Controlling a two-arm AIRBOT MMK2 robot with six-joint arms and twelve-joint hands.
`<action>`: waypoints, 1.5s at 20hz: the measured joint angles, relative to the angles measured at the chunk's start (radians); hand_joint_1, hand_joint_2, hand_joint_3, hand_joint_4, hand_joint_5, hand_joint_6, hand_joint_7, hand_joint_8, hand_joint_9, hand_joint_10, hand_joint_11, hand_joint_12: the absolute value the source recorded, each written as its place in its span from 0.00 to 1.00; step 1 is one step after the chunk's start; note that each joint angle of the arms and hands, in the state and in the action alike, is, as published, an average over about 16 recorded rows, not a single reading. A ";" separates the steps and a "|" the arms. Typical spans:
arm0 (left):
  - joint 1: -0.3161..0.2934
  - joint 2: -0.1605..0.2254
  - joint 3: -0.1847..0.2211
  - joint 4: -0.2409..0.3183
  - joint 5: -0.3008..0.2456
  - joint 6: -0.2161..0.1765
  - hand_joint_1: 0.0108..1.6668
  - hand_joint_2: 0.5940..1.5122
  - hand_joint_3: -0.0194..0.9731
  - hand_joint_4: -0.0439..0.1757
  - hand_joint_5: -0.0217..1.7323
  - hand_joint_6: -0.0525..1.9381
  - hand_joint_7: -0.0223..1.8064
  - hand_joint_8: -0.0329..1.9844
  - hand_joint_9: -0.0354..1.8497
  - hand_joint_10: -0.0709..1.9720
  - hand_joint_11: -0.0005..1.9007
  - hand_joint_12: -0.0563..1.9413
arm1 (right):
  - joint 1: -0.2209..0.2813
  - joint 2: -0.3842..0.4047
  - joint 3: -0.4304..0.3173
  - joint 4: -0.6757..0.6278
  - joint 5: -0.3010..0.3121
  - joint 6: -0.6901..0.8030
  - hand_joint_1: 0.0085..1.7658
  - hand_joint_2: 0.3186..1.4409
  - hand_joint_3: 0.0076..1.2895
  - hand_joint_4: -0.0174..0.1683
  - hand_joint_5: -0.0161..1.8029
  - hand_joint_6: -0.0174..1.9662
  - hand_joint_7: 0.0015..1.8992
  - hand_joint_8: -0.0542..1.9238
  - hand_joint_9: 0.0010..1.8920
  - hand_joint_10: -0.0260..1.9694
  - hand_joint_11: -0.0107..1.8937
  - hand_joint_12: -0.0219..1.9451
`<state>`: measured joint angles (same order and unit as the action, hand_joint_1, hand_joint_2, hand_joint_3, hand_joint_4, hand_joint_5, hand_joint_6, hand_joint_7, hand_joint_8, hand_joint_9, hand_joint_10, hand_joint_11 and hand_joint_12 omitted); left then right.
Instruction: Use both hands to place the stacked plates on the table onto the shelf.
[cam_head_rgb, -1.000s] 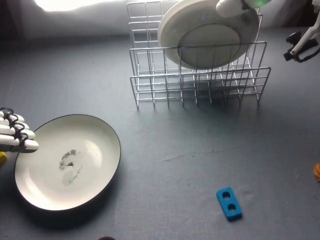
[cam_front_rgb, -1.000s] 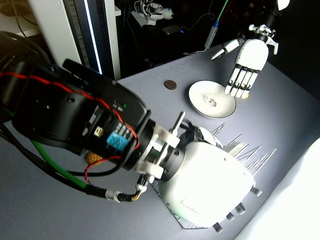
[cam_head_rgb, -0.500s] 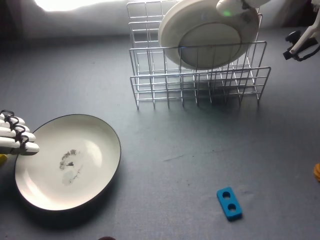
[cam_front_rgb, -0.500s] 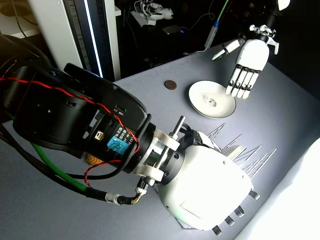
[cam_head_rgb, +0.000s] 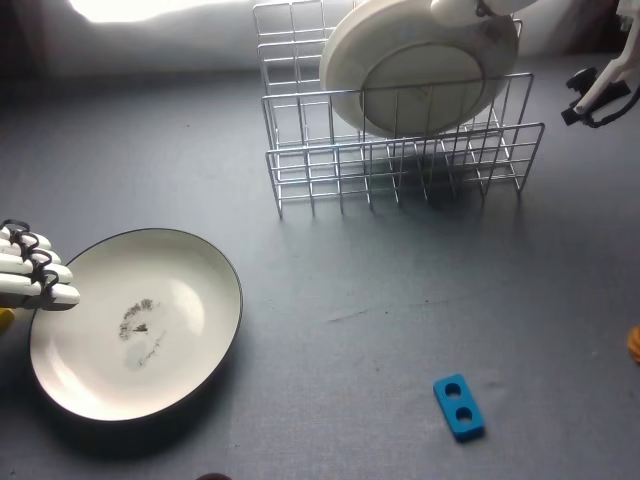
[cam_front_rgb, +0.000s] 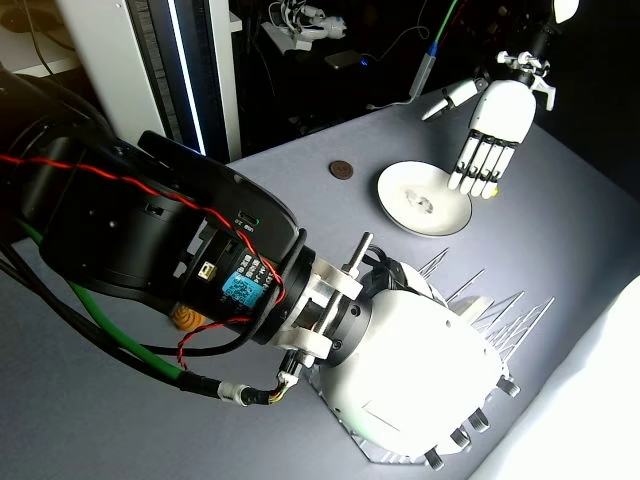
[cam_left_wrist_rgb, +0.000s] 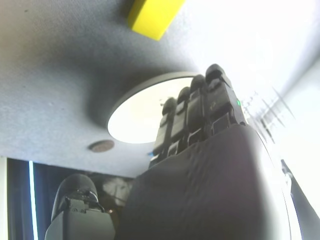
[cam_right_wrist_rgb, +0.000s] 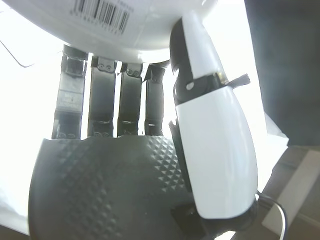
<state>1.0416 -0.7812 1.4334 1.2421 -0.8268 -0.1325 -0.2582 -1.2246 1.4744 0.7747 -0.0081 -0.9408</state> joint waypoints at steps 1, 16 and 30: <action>0.000 0.000 0.000 0.000 0.000 0.000 0.01 0.41 0.04 0.21 0.02 0.04 0.02 0.01 0.03 0.04 0.01 0.03 | -0.001 0.000 0.000 0.000 0.001 0.000 0.65 0.74 0.01 0.04 0.42 0.52 0.49 0.21 0.46 0.16 0.26 0.64; 0.014 -0.005 0.000 0.004 0.003 0.000 0.01 0.41 0.04 0.21 0.02 0.04 0.02 0.01 0.02 0.03 0.01 0.03 | 0.028 0.003 -0.005 -0.002 -0.002 -0.007 0.56 0.83 0.01 0.08 0.40 0.05 0.42 0.04 0.41 0.05 0.13 0.64; 0.066 -0.017 0.003 -0.021 0.006 -0.011 0.01 0.42 0.04 0.21 0.02 0.04 0.01 0.01 0.02 0.02 0.01 0.03 | 0.128 0.035 -0.269 -0.557 0.070 -0.165 0.57 0.73 0.01 0.09 0.22 0.03 0.22 0.03 0.21 0.03 0.05 0.38</action>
<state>1.1072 -0.7982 1.4366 1.2207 -0.8210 -0.1440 -0.1300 -1.1893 1.2052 0.2173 0.0624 -1.1057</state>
